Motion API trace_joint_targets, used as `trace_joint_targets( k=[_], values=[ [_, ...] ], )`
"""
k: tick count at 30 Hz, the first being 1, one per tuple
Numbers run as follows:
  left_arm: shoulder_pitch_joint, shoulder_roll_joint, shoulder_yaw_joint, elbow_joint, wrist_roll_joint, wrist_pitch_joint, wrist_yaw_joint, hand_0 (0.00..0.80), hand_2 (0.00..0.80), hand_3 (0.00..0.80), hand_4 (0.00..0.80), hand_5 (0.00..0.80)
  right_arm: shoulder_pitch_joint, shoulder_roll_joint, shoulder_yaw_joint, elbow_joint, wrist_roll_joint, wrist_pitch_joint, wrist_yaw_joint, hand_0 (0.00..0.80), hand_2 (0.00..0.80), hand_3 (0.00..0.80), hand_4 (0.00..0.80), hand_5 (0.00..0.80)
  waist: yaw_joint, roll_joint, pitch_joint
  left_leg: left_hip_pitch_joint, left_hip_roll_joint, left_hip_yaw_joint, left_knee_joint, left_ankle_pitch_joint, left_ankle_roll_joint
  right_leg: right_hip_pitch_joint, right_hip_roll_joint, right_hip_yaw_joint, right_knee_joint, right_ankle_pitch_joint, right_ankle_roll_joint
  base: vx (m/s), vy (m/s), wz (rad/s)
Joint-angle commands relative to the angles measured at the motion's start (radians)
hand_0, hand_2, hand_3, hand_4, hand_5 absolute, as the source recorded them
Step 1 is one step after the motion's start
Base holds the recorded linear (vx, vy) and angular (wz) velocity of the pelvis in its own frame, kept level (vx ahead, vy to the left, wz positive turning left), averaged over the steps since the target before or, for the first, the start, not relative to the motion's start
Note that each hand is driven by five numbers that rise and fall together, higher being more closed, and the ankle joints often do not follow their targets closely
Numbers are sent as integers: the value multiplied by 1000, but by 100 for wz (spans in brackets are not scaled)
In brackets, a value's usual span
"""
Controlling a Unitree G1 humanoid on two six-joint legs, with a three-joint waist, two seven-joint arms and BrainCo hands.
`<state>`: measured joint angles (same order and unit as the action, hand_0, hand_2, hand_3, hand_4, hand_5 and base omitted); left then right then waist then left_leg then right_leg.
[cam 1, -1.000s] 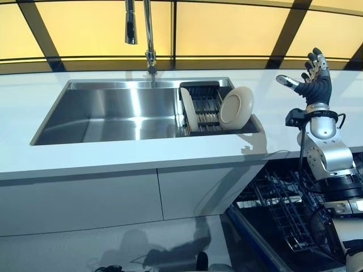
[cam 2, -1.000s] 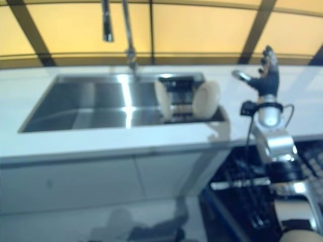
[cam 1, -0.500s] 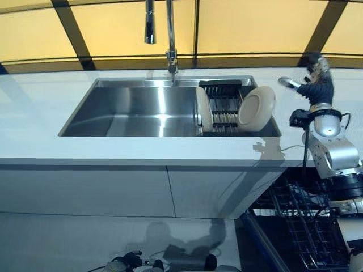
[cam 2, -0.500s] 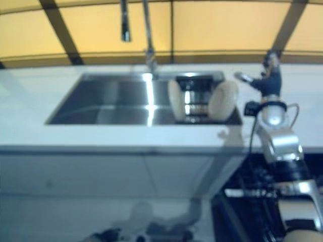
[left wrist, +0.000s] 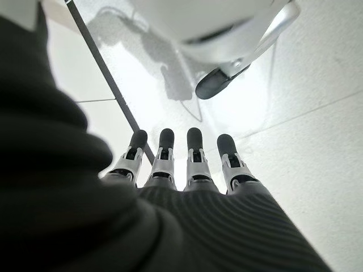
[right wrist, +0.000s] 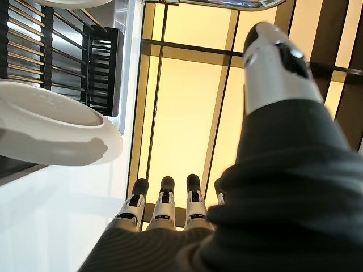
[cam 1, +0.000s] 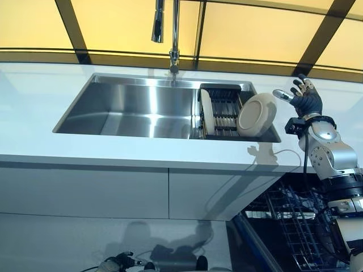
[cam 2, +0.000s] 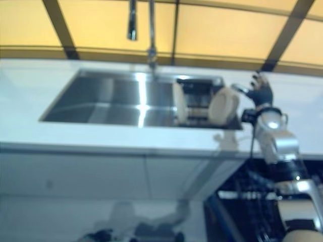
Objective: Take plates into dishwasher
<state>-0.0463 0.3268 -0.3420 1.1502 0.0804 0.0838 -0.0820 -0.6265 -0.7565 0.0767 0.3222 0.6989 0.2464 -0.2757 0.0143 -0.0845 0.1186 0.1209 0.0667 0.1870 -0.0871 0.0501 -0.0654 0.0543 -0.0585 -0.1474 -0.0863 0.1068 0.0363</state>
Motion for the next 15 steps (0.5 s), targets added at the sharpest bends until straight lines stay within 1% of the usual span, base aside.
trace_joint_targets(
  k=[1,4,6,8,13,15],
  values=[
    [-53,23,-37,52,-50,2,21,0,0,0,0,0,-80,-27,-46,57,37,-55,-55,0,0,0,0,0,21,-15,-22,-58,-23,-13,0,-18,38,40,-90,-54,58,-47,107,-30,18,-4],
    [-55,20,-41,47,-62,10,23,0,0,0,0,0,-112,-43,-49,76,-12,-87,-101,0,0,0,0,0,24,-17,-24,-63,-30,-16,0,-27,43,33,-85,-48,44,-35,110,-31,30,-4],
    [-54,17,-40,49,-59,10,20,0,0,0,0,0,-136,-57,-47,82,-50,-94,-134,0,0,0,0,0,27,-18,-25,-64,-34,-20,0,-32,47,26,-83,-43,43,-31,112,-9,15,0],
    [-48,18,-38,51,-55,3,13,0,0,0,0,0,-149,-69,-44,75,-46,-80,-150,0,0,0,0,0,29,-18,-27,-63,-36,-21,0,-35,51,22,-84,-41,45,-29,114,0,0,0],
    [-45,17,-43,43,-54,3,14,0,0,0,0,0,-146,-66,-41,74,-47,-58,-161,0,0,0,0,0,30,-18,-28,-61,-43,-20,0,-42,59,18,-87,-40,49,-28,118,3,23,0],
    [-49,18,-42,42,-52,6,12,0,0,0,0,0,-148,-64,-37,80,-42,-32,-154,0,0,0,0,0,29,-18,-28,-60,-45,-18,0,-45,61,16,-89,-40,50,-26,120,-1,16,0]
  ],
)
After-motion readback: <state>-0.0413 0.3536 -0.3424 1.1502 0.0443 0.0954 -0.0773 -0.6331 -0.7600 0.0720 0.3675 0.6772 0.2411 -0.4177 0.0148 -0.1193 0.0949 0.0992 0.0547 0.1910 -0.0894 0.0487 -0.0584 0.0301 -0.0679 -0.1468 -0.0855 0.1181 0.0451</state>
